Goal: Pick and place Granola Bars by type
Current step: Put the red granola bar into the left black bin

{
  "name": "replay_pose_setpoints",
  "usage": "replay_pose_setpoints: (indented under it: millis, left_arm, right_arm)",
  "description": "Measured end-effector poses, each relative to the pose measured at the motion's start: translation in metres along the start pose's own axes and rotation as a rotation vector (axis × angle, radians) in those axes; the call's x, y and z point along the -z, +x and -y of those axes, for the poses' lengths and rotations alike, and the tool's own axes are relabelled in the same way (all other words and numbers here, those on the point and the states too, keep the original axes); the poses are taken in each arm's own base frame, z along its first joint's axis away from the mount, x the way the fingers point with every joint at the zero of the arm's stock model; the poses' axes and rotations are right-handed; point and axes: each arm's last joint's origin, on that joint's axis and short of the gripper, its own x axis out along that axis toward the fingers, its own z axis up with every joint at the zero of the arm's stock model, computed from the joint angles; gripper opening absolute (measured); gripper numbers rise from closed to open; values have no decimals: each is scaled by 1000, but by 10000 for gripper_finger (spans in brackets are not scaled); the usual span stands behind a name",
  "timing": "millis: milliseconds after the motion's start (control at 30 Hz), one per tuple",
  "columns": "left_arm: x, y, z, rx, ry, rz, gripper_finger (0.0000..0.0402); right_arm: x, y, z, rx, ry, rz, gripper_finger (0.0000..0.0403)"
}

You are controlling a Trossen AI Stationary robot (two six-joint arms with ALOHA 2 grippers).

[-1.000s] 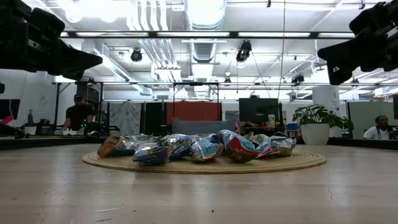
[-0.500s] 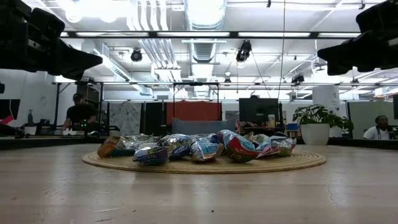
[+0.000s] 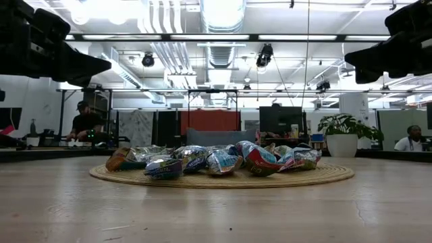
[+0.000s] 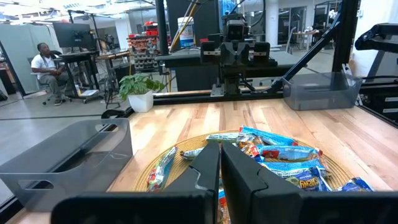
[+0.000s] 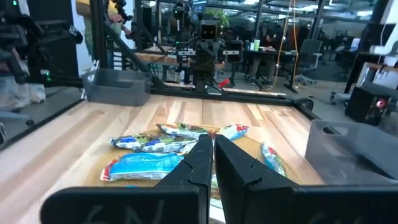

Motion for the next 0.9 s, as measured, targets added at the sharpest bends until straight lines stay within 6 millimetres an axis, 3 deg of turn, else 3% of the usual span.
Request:
replay_pose_setpoints:
  millis: [267, 433, 700, 900]
  left_arm:
    - [-2, 0, 0, -2, -81, 18, 0]
    - [-3, 0, 0, 4, -168, 34, 0]
    - [-14, -1, -1, 45, -732, 137, 0]
    - [-22, -2, -2, 81, -849, 219, 0]
  right_arm:
    - [0, 0, 0, -1, 321, 0, 9]
    - [0, 0, 0, -1, 371, 0, 9]
    - [-1, 0, 0, -1, 375, 11, 9]
    - [-10, -1, 2, 44, 381, 114, 9]
